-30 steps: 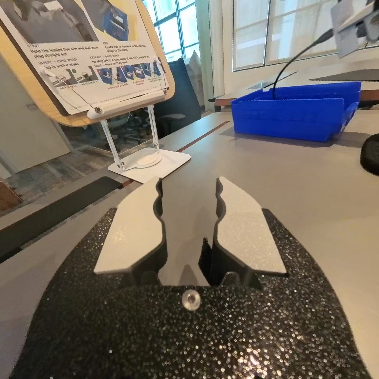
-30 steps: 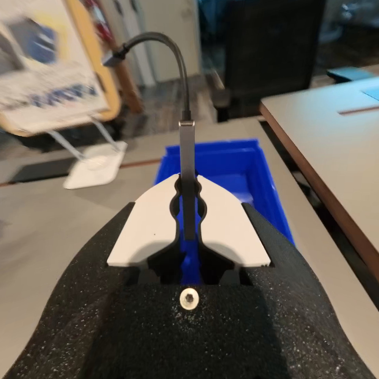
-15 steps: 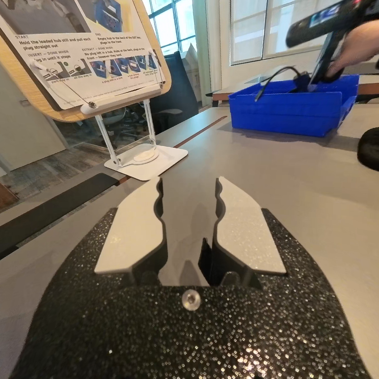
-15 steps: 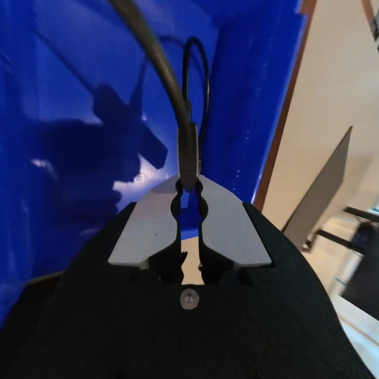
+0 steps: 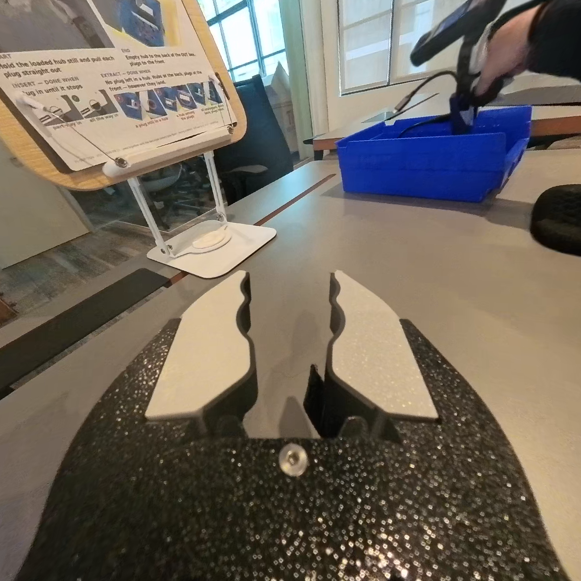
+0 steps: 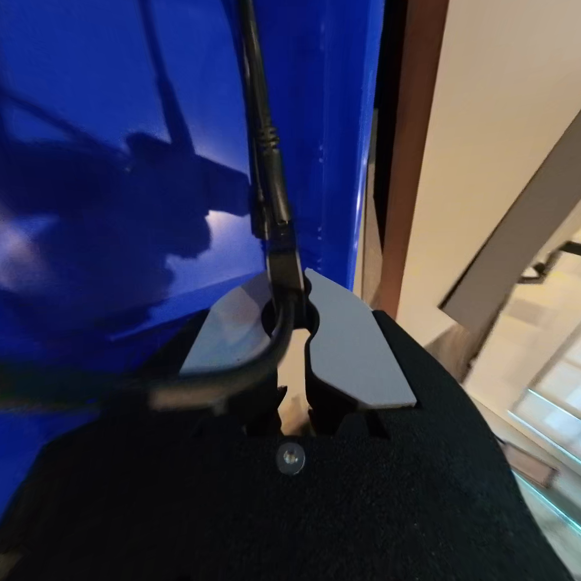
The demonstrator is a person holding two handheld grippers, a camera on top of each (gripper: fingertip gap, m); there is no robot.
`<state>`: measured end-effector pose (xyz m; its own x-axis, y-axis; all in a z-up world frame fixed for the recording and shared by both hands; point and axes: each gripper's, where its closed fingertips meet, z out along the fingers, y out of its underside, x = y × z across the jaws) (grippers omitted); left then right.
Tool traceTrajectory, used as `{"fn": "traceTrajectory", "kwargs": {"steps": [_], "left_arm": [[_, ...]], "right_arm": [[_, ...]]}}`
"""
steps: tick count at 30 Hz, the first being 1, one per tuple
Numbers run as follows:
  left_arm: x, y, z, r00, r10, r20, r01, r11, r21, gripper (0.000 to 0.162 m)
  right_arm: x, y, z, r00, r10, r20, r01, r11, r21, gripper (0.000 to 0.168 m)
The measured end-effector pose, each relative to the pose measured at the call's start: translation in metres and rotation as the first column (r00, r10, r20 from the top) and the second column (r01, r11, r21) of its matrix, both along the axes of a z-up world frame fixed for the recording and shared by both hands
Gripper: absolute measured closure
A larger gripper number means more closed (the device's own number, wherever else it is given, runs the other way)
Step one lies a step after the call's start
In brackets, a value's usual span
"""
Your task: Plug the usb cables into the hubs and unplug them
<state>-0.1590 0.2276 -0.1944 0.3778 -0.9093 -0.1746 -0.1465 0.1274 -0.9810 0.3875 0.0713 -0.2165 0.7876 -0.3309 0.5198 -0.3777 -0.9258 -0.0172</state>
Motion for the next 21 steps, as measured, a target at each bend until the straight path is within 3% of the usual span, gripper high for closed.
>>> {"fn": "traceTrajectory", "kwargs": {"steps": [6,8,11,15,17,19,21], "left_arm": [[0.0,-0.002,0.0,1.0,0.003,-0.005,-0.003,1.0,0.014,0.114],[0.0,-0.002,0.0,1.0,0.0,-0.005,0.0,1.0,0.01,0.114],[0.001,-0.003,-0.002,1.0,0.001,-0.011,-0.001,1.0,0.011,0.114],[0.001,-0.004,-0.001,1.0,-0.004,-0.008,0.004,1.0,0.011,0.114],[0.001,-0.004,-0.002,1.0,-0.006,-0.007,0.007,1.0,0.004,0.114],[0.002,-0.004,-0.004,1.0,-0.008,-0.009,0.008,1.0,-0.004,0.114],[0.003,-0.004,-0.005,1.0,-0.011,-0.012,0.011,1.0,-0.008,0.113]], "right_arm": [[0.002,0.009,-0.005,0.991,0.112,0.08,-0.085,0.956,-0.281,0.154],[0.006,0.015,0.0,0.977,0.162,0.139,-0.107,0.935,-0.338,0.145],[0.01,0.023,0.009,0.962,0.215,0.167,-0.147,0.926,-0.347,0.119],[0.018,0.031,0.029,0.918,0.354,0.18,-0.276,0.894,-0.353,0.117],[0.009,0.032,0.027,0.882,0.467,0.067,-0.416,0.836,-0.358,0.124],[-0.004,0.021,0.02,0.796,0.597,-0.102,-0.579,0.702,-0.414,0.122],[-0.004,0.009,0.025,0.761,0.631,-0.154,-0.618,0.631,-0.469,0.125]]}}
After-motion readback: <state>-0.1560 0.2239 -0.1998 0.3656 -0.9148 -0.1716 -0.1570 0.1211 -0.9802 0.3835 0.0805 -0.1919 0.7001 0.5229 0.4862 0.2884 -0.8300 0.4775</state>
